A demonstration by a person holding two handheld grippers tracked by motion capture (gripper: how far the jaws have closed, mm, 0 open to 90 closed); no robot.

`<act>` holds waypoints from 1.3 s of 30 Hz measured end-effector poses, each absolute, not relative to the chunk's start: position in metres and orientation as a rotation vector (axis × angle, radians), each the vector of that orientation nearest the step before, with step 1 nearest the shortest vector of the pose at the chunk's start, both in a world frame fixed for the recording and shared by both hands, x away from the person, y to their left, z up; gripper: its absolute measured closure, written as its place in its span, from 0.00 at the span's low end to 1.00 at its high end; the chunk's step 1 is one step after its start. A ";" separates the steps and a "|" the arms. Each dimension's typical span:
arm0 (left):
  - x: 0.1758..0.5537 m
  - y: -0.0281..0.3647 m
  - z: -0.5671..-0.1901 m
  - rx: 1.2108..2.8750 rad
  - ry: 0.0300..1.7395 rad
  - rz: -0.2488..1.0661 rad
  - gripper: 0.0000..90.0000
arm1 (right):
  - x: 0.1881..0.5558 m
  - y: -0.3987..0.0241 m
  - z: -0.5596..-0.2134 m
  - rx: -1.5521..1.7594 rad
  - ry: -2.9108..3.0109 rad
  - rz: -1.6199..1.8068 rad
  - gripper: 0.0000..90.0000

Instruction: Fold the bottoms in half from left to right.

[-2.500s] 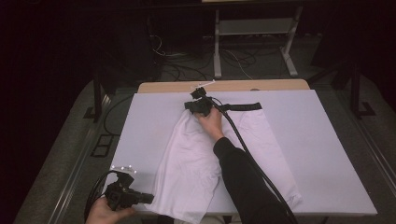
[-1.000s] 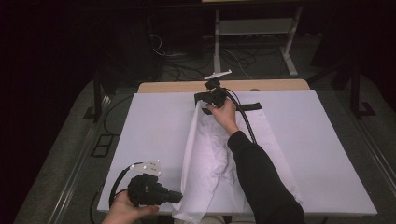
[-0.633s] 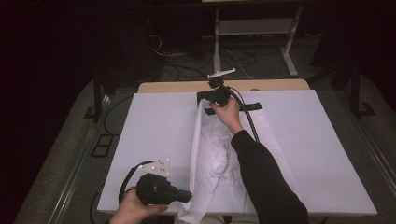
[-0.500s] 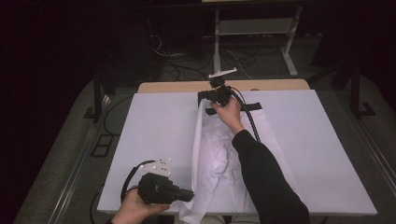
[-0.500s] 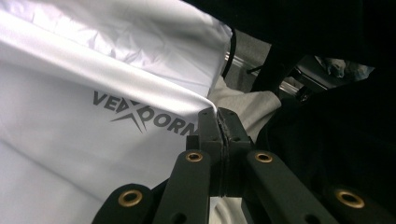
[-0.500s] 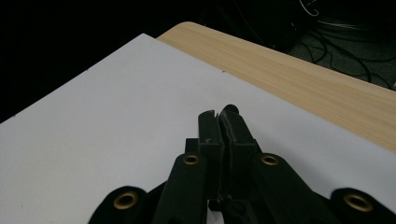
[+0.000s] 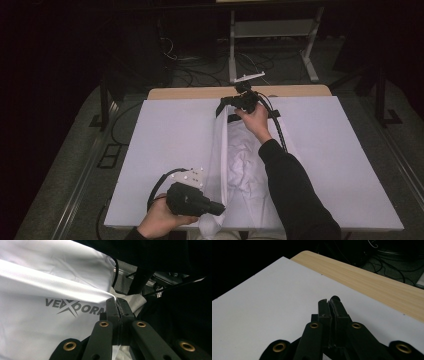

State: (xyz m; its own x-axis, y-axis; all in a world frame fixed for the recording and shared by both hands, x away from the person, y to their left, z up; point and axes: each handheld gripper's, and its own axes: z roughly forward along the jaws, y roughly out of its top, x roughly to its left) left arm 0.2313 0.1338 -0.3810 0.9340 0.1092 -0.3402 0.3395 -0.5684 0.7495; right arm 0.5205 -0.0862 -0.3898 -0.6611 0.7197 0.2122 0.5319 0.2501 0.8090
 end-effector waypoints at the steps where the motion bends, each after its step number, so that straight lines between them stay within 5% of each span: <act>1: 0.231 0.134 -0.381 2.170 0.317 -0.319 0.98 | 0.520 -0.086 -0.390 1.179 2.316 1.372 0.95; 39: 0.243 0.053 -0.392 2.220 0.182 -0.406 0.98 | 0.520 -0.151 -0.406 1.255 2.294 1.341 0.95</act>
